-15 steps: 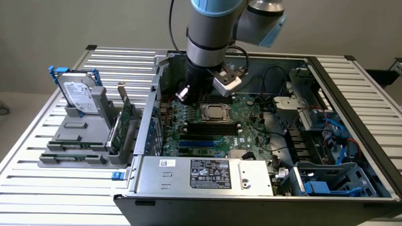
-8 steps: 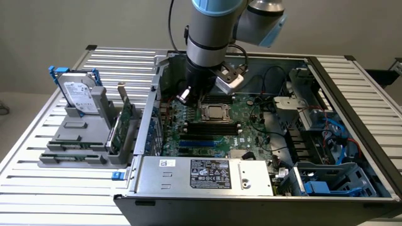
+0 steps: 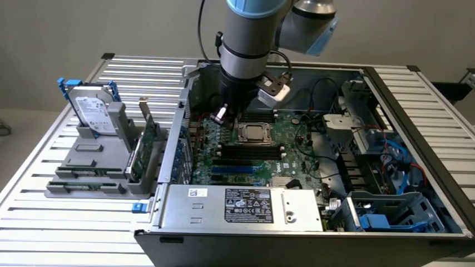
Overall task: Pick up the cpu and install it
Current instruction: 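Install the first cpu locking lever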
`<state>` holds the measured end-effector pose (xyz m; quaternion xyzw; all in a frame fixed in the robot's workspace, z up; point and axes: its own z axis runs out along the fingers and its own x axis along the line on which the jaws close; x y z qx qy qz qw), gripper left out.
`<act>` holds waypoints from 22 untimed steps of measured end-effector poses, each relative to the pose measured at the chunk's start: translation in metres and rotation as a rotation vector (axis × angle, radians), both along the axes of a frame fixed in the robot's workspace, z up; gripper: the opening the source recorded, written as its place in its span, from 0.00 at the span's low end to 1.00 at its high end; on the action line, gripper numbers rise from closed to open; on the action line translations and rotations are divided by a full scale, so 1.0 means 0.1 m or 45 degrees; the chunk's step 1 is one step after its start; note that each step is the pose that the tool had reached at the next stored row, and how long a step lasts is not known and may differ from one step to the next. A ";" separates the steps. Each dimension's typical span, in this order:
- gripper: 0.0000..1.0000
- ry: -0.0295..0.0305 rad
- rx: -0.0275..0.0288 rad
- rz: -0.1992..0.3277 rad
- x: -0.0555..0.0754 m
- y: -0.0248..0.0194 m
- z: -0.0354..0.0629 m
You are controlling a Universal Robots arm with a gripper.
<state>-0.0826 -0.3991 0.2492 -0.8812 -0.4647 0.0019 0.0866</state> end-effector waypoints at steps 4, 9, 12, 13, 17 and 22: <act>0.11 -0.0211 -0.0001 0.075 0.00 0.000 -0.007; 0.11 -0.0457 -0.0001 0.174 0.00 0.000 -0.022; 0.11 -0.0638 0.0000 0.235 0.00 0.000 -0.035; 0.11 -0.0696 -0.0001 0.255 0.00 0.000 -0.041; 0.11 -0.0927 -0.0001 0.338 0.00 0.000 -0.065; 0.11 -0.1114 0.0031 0.442 0.00 0.000 -0.073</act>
